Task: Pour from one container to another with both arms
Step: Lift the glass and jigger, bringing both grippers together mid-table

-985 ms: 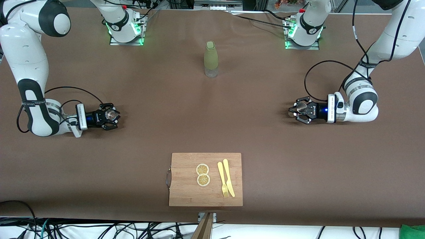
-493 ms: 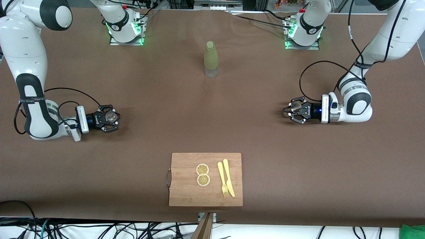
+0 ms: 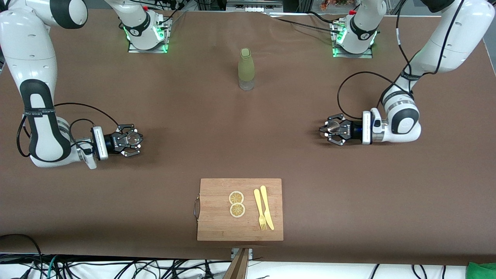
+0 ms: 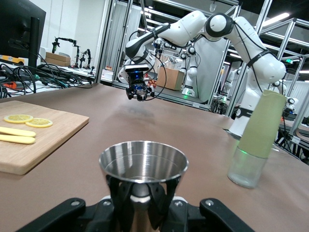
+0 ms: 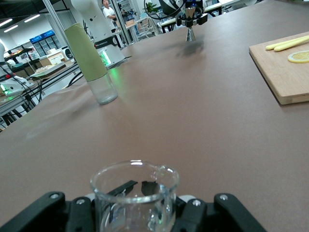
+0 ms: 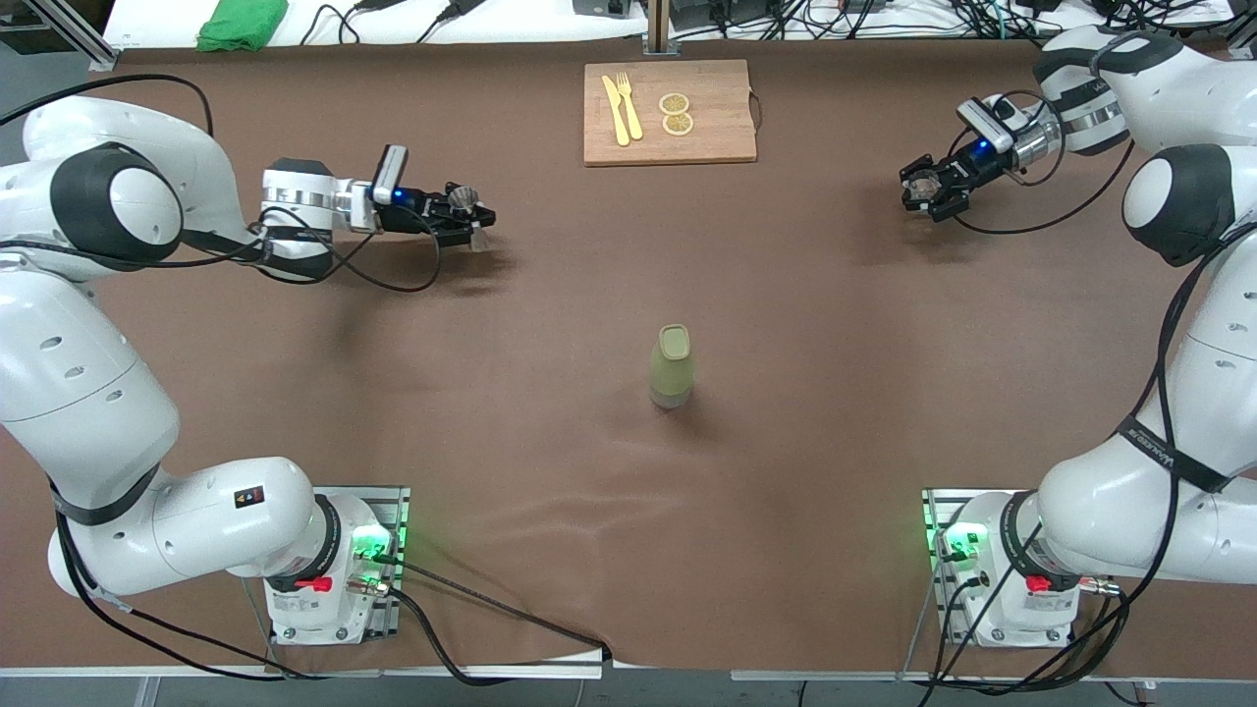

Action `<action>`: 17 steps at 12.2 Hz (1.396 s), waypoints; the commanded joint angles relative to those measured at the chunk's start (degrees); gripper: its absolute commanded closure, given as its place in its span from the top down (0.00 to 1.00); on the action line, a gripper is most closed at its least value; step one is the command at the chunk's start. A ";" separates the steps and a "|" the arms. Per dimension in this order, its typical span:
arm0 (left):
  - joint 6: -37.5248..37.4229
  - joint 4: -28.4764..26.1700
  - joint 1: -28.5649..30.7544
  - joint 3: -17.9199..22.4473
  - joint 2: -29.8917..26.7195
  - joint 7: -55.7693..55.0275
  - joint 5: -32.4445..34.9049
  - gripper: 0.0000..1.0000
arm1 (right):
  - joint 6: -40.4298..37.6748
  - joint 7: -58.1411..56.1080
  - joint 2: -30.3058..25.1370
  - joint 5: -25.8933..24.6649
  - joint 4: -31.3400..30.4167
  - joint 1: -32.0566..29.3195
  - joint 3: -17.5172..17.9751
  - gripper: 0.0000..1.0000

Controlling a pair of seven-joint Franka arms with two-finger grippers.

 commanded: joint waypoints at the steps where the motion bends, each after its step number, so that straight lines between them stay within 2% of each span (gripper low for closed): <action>1: 2.26 -1.39 -3.92 0.38 -0.83 3.86 -5.46 0.00 | 0.82 1.23 -1.08 -0.98 -0.96 0.21 1.71 0.10; 4: 3.40 -1.83 -7.97 0.38 -0.83 4.74 -10.57 0.00 | 2.57 1.49 -1.43 -0.02 -1.22 0.29 4.69 0.10; 8: 4.90 -2.62 -13.06 0.47 -0.74 7.73 -17.33 0.00 | 7.05 1.84 -1.96 -0.02 -1.22 0.65 9.17 0.03; 14: 8.42 -2.89 -19.66 0.38 -0.83 11.07 -28.67 0.00 | 14.96 8.07 -2.84 0.07 -1.13 0.73 17.70 0.03; 17: 9.81 -2.54 -23.70 0.47 -0.83 11.34 -34.21 0.00 | 19.18 11.76 -3.10 0.07 -1.05 2.05 20.51 0.03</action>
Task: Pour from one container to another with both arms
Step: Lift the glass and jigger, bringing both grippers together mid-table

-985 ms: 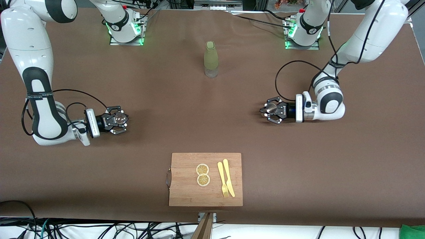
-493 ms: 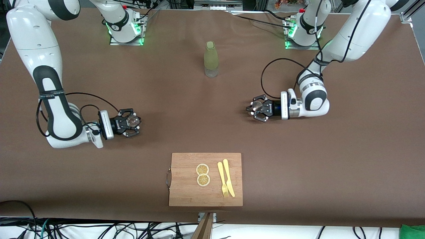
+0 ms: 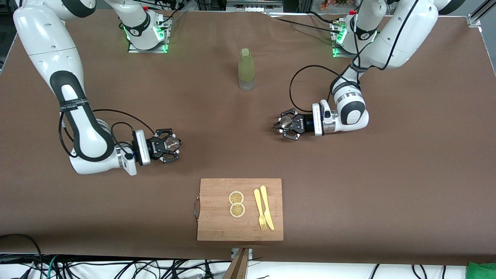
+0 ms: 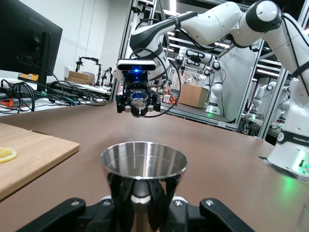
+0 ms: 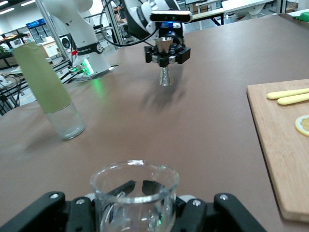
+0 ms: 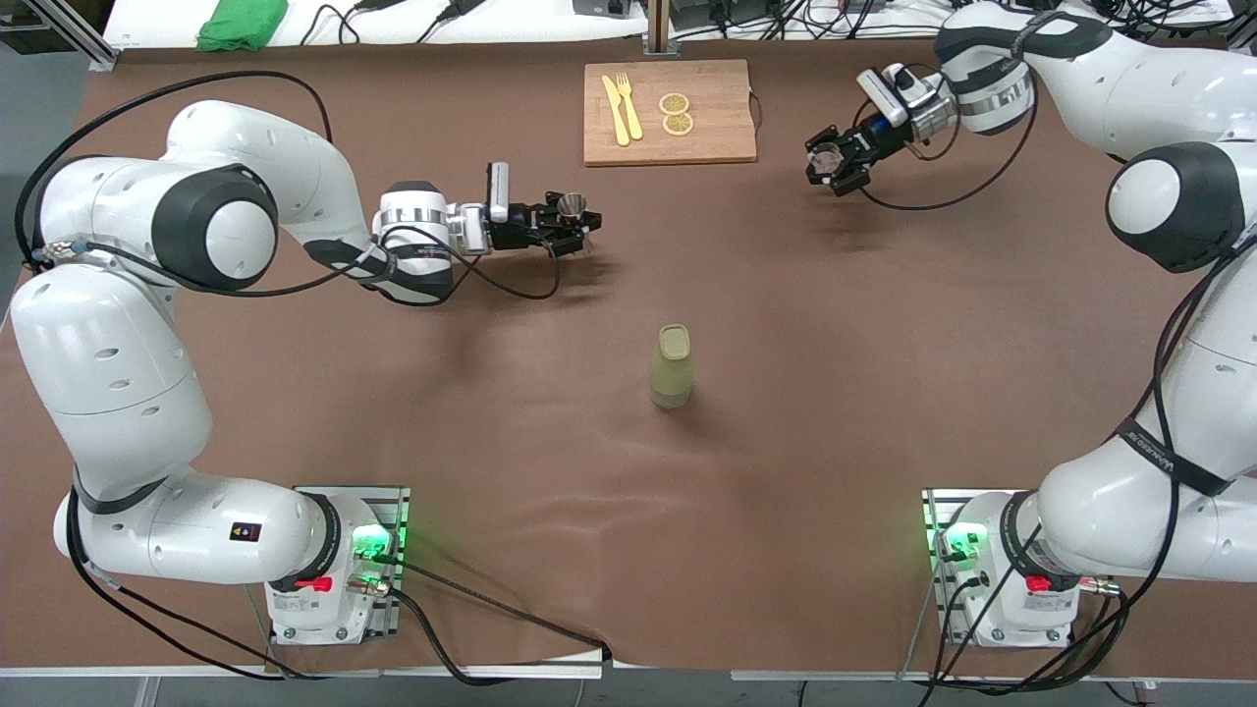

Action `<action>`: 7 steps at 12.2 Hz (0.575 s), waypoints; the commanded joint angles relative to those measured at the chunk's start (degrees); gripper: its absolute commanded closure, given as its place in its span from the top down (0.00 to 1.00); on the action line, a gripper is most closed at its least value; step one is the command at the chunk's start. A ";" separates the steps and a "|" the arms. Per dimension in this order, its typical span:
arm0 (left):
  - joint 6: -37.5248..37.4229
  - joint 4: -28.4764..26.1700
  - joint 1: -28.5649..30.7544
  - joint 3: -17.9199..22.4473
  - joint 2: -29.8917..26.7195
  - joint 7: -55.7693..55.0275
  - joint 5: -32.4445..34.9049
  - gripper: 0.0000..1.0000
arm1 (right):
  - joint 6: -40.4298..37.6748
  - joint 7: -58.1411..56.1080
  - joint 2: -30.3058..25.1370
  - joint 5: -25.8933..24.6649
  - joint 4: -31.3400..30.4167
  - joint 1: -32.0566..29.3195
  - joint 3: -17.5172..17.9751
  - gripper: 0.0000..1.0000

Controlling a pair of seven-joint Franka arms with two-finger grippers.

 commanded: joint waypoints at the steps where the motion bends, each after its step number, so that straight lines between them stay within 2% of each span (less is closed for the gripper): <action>1: 2.61 -0.29 -4.06 0.43 -0.85 3.22 -5.73 0.00 | 3.59 3.82 -1.77 -0.08 -0.93 0.81 2.69 0.03; 7: 4.98 0.32 -9.43 0.52 -0.68 5.77 -15.14 0.00 | 11.76 7.35 -2.38 0.01 -0.93 3.63 7.17 0.03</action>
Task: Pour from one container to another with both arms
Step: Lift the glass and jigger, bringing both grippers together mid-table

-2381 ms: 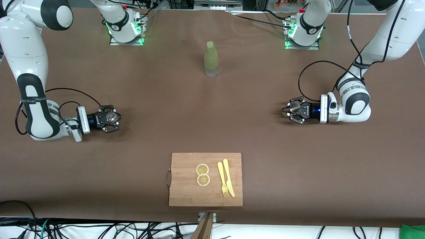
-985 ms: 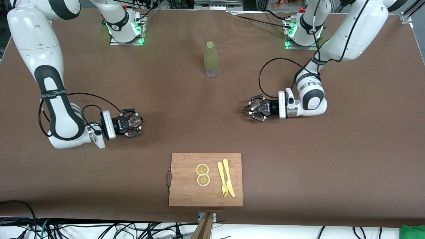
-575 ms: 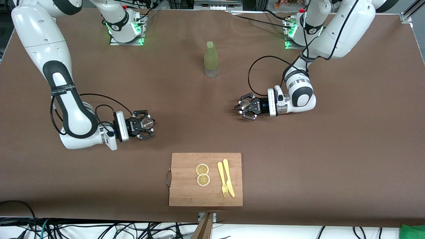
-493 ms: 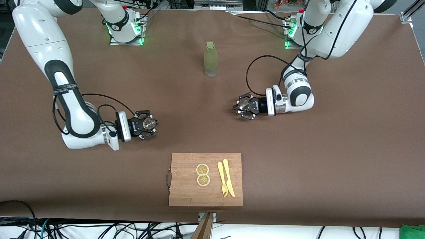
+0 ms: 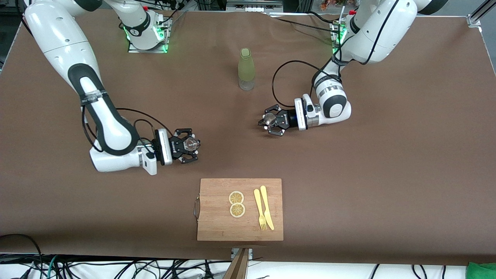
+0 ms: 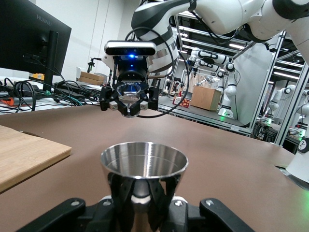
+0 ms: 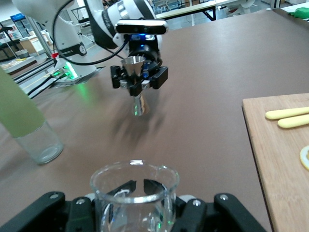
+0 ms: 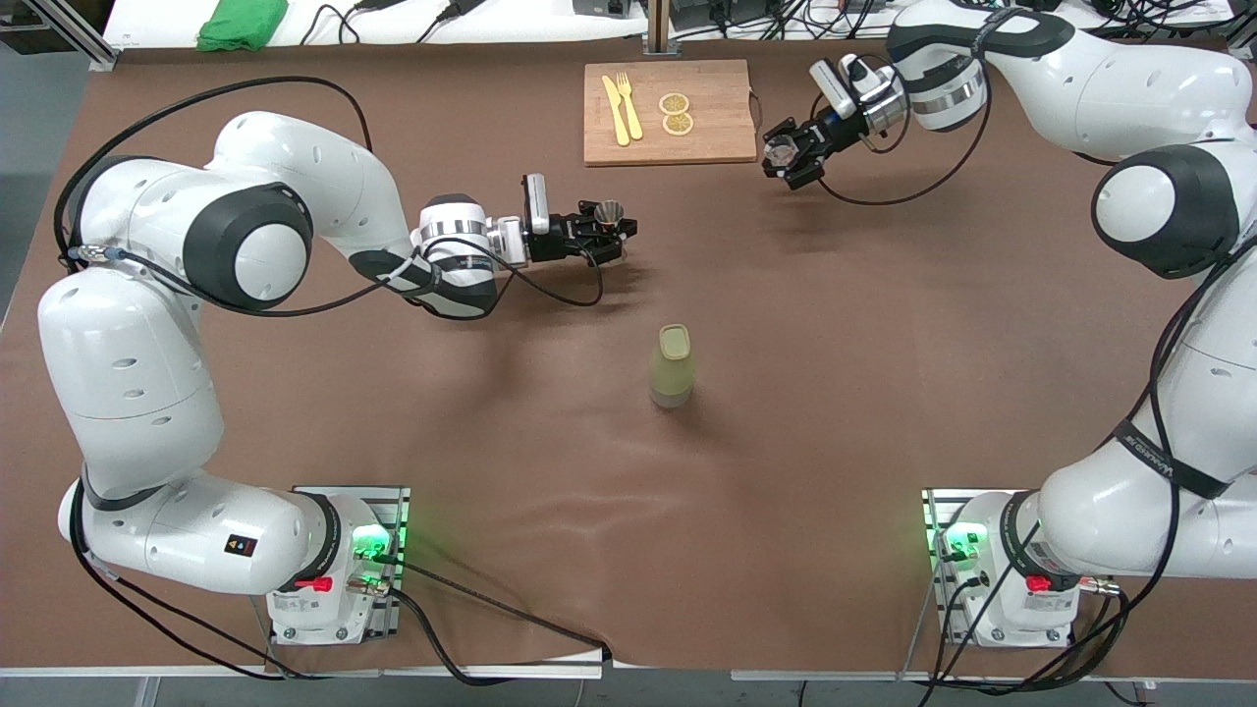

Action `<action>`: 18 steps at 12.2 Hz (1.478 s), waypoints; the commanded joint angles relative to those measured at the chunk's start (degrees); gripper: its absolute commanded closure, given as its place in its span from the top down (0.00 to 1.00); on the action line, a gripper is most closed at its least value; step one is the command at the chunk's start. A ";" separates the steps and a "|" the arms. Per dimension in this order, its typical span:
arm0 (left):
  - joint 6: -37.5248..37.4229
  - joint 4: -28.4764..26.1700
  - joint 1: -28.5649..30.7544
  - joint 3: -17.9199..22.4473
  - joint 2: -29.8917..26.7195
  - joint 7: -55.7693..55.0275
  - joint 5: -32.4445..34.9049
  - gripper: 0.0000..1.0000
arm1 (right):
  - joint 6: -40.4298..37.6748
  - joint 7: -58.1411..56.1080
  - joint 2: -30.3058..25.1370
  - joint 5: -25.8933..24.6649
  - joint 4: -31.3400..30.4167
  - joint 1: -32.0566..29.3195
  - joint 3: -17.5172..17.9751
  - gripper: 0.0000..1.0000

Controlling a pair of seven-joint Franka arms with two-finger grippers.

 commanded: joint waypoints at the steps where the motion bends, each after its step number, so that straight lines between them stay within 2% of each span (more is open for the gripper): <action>1: 1.79 0.41 -2.41 0.58 -0.67 3.69 -5.20 0.00 | 3.94 1.46 -1.60 0.01 -0.94 0.96 1.95 0.03; 4: 3.11 1.46 -5.13 1.01 -0.23 6.41 -11.87 0.00 | 8.60 2.33 -1.60 -0.08 -0.94 2.46 4.23 0.03; 8: 6.27 3.83 -6.80 1.10 0.73 7.30 -18.12 0.00 | 13.35 4.18 -2.04 -0.17 -0.94 6.06 4.42 0.03; 14: 7.77 5.95 -8.57 1.28 1.70 7.47 -25.24 0.00 | 18.89 8.49 -3.80 -0.52 -1.11 10.98 4.42 0.03; 18: 9.26 6.39 -9.53 2.42 1.79 8.44 -27.53 0.00 | 21.09 10.51 -4.68 -2.01 -1.38 13.27 4.33 0.03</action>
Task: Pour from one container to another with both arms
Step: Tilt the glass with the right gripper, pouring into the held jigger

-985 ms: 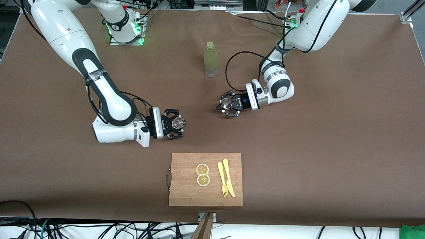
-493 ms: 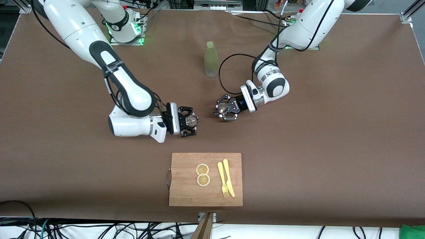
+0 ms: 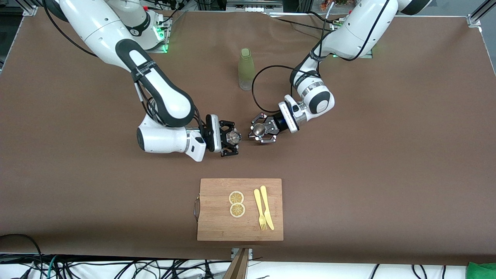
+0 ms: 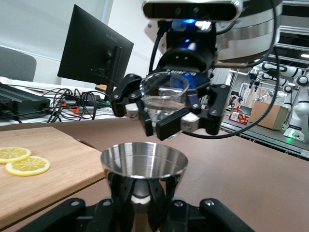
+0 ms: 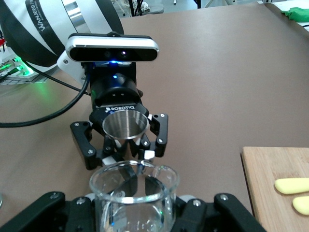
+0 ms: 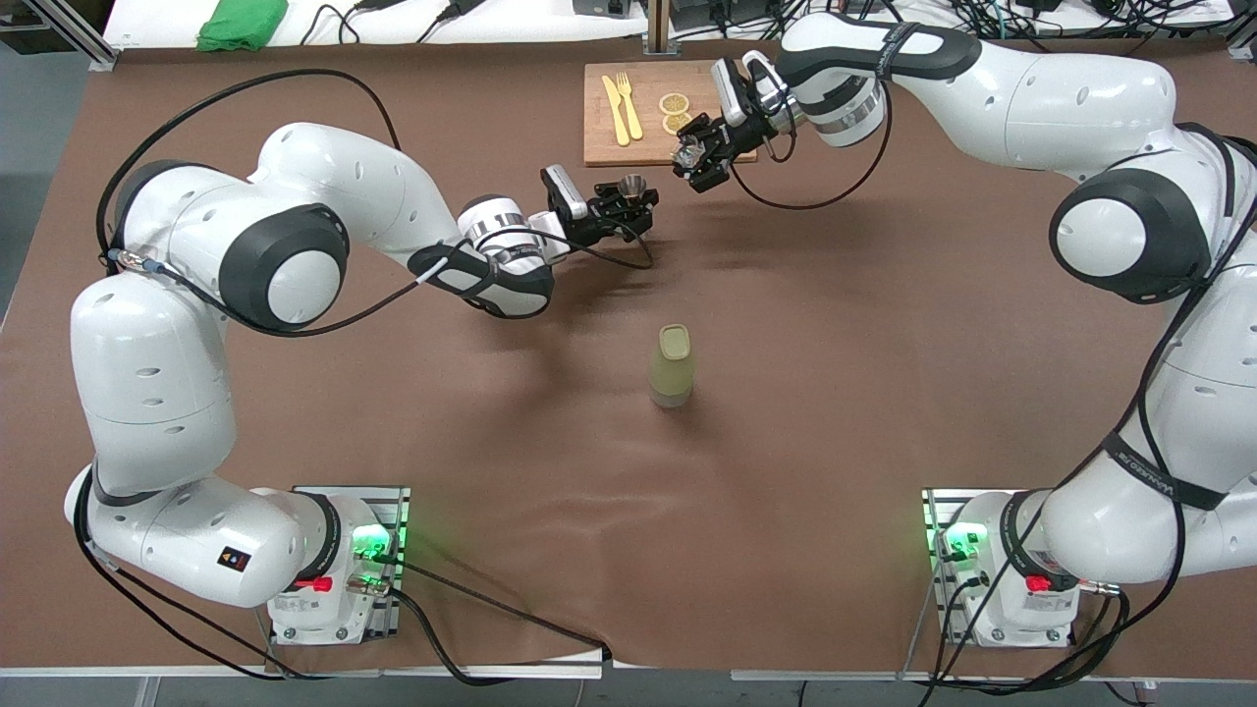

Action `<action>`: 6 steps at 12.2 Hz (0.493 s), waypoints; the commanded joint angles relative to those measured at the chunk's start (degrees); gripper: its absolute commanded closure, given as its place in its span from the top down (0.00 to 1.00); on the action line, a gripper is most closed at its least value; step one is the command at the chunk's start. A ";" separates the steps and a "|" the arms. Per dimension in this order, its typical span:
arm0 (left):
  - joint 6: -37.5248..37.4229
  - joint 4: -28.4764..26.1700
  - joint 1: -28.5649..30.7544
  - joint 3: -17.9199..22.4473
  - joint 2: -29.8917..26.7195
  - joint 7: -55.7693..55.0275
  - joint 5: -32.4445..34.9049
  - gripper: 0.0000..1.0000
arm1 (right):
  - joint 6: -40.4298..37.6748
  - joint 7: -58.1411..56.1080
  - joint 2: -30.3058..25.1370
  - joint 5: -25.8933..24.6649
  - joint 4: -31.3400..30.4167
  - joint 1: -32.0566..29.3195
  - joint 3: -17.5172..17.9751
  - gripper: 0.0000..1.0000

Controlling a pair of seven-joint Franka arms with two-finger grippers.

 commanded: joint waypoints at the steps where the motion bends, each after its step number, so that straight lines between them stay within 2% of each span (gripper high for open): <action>1: 1.79 1.31 -2.12 1.29 0.48 4.10 -3.74 0.00 | 1.90 2.45 -1.91 -1.78 -1.38 1.04 -0.04 0.03; 6: 2.14 1.49 -9.32 5.51 0.48 4.19 -11.20 0.00 | 3.22 10.53 -2.70 -8.54 -1.03 3.14 -0.04 0.03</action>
